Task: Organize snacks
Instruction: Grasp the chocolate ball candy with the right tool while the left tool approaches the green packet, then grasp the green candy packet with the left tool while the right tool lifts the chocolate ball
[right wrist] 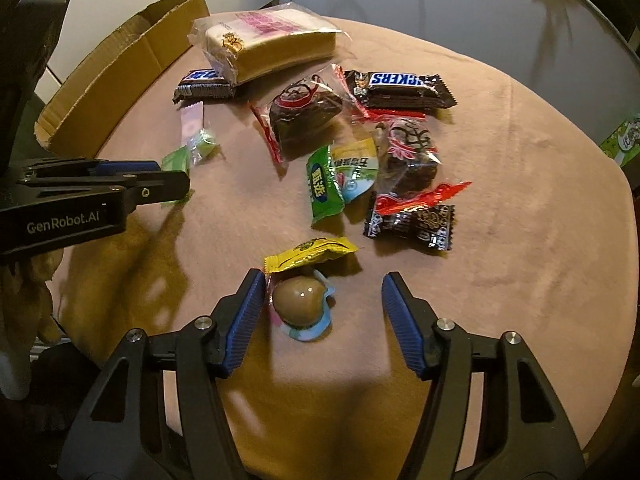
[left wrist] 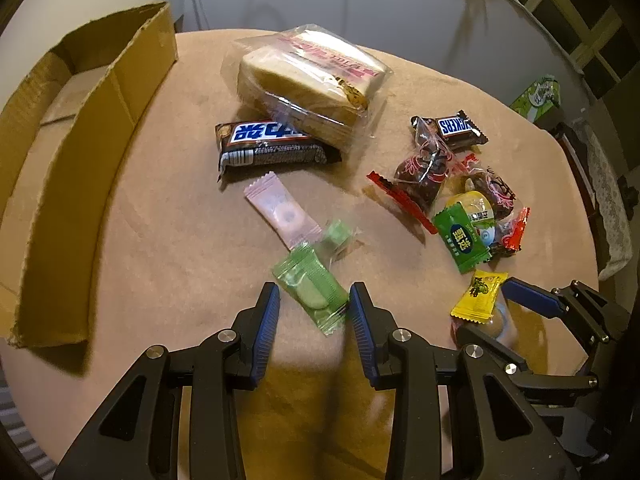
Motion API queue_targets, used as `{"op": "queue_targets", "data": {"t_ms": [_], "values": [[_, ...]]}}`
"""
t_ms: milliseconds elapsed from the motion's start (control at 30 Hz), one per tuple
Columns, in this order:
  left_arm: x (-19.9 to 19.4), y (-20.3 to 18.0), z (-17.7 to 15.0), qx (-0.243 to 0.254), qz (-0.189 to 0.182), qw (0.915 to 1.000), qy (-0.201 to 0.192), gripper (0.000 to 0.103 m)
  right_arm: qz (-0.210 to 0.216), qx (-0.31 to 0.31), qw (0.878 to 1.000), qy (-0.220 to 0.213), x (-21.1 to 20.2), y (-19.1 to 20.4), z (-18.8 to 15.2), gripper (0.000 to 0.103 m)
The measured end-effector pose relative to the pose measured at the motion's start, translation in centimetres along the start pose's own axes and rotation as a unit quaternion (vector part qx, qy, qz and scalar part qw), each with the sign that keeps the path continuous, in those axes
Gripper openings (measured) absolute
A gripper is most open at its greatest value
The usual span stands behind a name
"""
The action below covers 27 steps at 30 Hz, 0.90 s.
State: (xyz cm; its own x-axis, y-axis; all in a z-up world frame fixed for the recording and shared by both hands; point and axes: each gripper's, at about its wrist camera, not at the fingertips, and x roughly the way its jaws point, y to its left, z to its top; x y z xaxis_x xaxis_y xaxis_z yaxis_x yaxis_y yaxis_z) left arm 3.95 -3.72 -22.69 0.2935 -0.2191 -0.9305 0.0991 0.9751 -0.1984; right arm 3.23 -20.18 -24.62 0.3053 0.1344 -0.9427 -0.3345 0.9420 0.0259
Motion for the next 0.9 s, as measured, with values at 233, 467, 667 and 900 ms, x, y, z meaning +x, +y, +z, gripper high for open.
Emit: {"op": "queue_targets", "data": {"t_ms": [233, 467, 667, 900], "values": [[0.1, 0.5, 0.0, -0.002, 0.011, 0.9999, -0.009, 0.016, 0.013, -0.005, 1.000, 0.004, 0.1, 0.5, 0.1, 0.040], [-0.4, 1.6, -0.2, -0.006, 0.001, 0.9999, -0.014, 0.010, 0.037, 0.011, 0.999, 0.005, -0.3, -0.6, -0.2, 0.028], [-0.9, 2.7, -0.6, -0.016, -0.009, 0.9997, -0.018, 0.008, 0.050, 0.028, 0.998, 0.002, -0.6, -1.5, -0.7, 0.027], [-1.4, 3.4, -1.1, -0.021, -0.014, 0.9995, -0.019, 0.007, 0.057, 0.042, 0.998, -0.001, -1.5, -2.9, -1.3, 0.026]]}}
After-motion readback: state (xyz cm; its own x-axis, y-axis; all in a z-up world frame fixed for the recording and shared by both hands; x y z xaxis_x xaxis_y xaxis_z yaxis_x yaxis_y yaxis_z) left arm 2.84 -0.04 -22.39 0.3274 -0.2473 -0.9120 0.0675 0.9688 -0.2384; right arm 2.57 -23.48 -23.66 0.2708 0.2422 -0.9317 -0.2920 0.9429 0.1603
